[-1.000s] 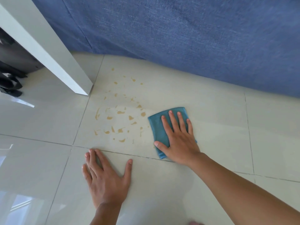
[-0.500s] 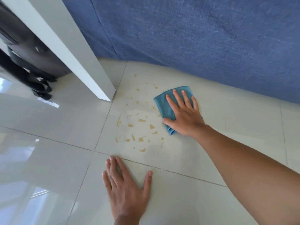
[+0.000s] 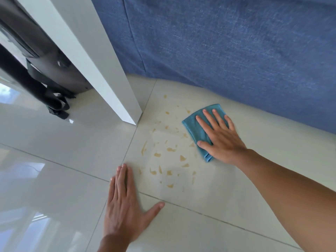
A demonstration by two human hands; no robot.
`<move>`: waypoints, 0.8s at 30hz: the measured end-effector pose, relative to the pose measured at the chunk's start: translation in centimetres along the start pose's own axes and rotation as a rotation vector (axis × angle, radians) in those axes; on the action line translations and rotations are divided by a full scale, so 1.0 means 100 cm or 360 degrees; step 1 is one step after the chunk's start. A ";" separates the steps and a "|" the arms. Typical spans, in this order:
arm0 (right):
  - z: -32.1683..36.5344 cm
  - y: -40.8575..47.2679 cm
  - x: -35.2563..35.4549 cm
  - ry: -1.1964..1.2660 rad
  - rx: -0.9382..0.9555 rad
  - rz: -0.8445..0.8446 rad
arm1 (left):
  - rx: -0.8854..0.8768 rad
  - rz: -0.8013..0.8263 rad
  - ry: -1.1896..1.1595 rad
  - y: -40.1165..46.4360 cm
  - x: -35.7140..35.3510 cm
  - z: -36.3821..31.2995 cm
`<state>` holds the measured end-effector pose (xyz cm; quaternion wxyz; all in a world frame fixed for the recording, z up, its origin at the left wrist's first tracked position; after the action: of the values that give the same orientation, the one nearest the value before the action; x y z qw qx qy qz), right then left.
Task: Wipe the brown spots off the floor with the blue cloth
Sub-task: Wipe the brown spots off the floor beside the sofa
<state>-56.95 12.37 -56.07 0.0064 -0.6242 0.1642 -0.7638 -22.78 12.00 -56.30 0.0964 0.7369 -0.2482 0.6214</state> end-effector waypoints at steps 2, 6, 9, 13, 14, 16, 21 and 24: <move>-0.006 0.009 0.003 0.0009 0.0060 0.0003 | -0.0010 -0.0020 -0.0032 -0.001 0.000 0.001; -0.006 0.037 0.013 0.0052 0.0147 -0.0015 | -0.0033 -0.0067 -0.0079 0.000 -0.004 0.004; 0.004 0.063 0.023 0.0112 0.0239 0.0045 | -0.0043 -0.0117 -0.0087 0.002 -0.007 0.007; 0.019 0.097 0.030 0.0203 0.0275 0.0089 | -0.0066 -0.0177 -0.0097 0.002 -0.011 0.009; 0.023 0.104 0.031 0.0239 0.0269 0.0088 | -0.0066 -0.0203 -0.0100 0.001 -0.011 0.008; 0.033 0.116 0.035 0.0337 0.0265 0.0084 | -0.0063 -0.0243 -0.0106 0.003 -0.012 0.008; 0.049 0.134 0.045 0.0542 0.0232 0.0075 | -0.0061 -0.0276 -0.0115 0.006 -0.011 0.009; 0.058 0.141 0.042 0.0598 0.0260 0.0096 | -0.0066 -0.0275 -0.0095 0.007 -0.010 0.008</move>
<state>-55.04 -3.25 -54.77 0.0493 -0.4631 0.1185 -0.8770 -22.50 11.27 -57.51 0.1576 0.7715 -0.1994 0.5832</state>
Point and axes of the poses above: each hand's wrist, its own y-axis towards the middle knuckle, its own x-axis out of the back of the hand, z = x × y, the point moved 2 cm from there along y, towards the middle knuckle, and after that the axes turned 1 degree about -z, right-handed, at the moved point
